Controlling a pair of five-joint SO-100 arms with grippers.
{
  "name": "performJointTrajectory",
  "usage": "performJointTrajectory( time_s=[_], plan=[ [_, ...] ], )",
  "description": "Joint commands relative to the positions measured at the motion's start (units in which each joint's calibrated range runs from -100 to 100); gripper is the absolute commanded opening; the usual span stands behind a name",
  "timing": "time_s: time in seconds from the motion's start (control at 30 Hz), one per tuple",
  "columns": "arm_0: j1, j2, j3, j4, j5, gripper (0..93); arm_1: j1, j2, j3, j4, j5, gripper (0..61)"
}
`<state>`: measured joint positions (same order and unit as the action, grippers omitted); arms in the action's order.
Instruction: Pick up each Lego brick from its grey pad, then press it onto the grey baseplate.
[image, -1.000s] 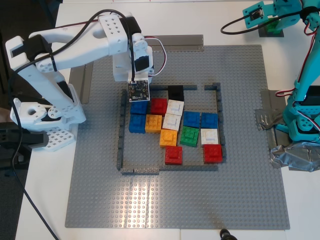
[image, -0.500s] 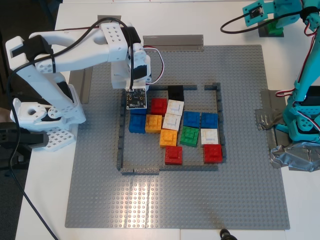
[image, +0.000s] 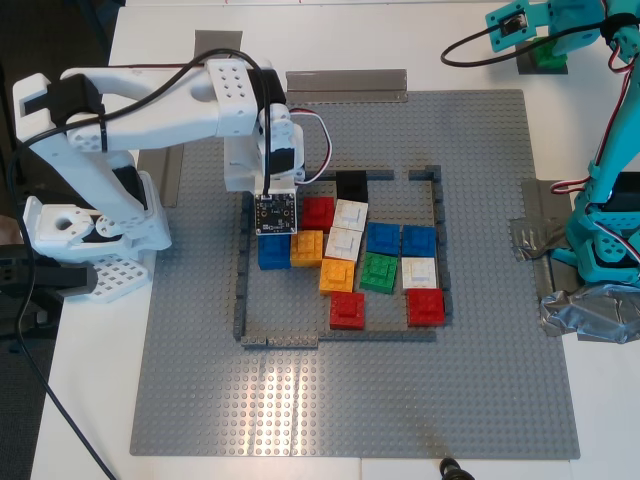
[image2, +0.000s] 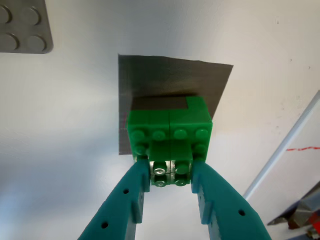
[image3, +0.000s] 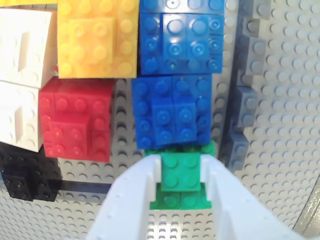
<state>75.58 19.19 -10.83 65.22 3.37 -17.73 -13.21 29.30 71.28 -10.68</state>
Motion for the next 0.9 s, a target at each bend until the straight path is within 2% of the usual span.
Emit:
performJointTrajectory(
  time_s=[0.0,0.17,0.3,0.47,0.6,0.63,0.73,0.87],
  plan=[
    [-0.8,-0.9,-6.7,5.0,0.4,0.0,1.4,-4.2,-2.3,0.9,0.6,0.2],
    [-2.4,-3.6,-14.3,14.0,0.4,0.0,1.9,-4.7,-3.3,1.5,0.8,0.2],
    [-4.4,-7.9,-16.1,20.9,0.9,0.0,1.9,-4.9,-5.0,2.3,0.7,0.2],
    [-8.2,-15.1,-15.3,31.6,5.1,0.0,1.5,-4.9,-5.5,2.5,0.9,0.2],
    [-13.2,-21.1,-15.2,34.8,8.5,0.0,1.6,-5.2,-4.7,1.9,1.1,0.2],
    [-14.7,-22.4,-15.2,34.8,9.4,0.0,1.6,-5.2,-4.5,1.8,1.3,1.3],
    [-19.9,-26.1,-14.0,34.8,11.0,0.0,1.7,-5.2,-4.0,1.6,1.9,9.9],
    [-26.8,-29.4,-9.6,34.8,11.2,0.0,1.7,-5.3,-3.7,1.5,2.2,12.4]
  ],
)
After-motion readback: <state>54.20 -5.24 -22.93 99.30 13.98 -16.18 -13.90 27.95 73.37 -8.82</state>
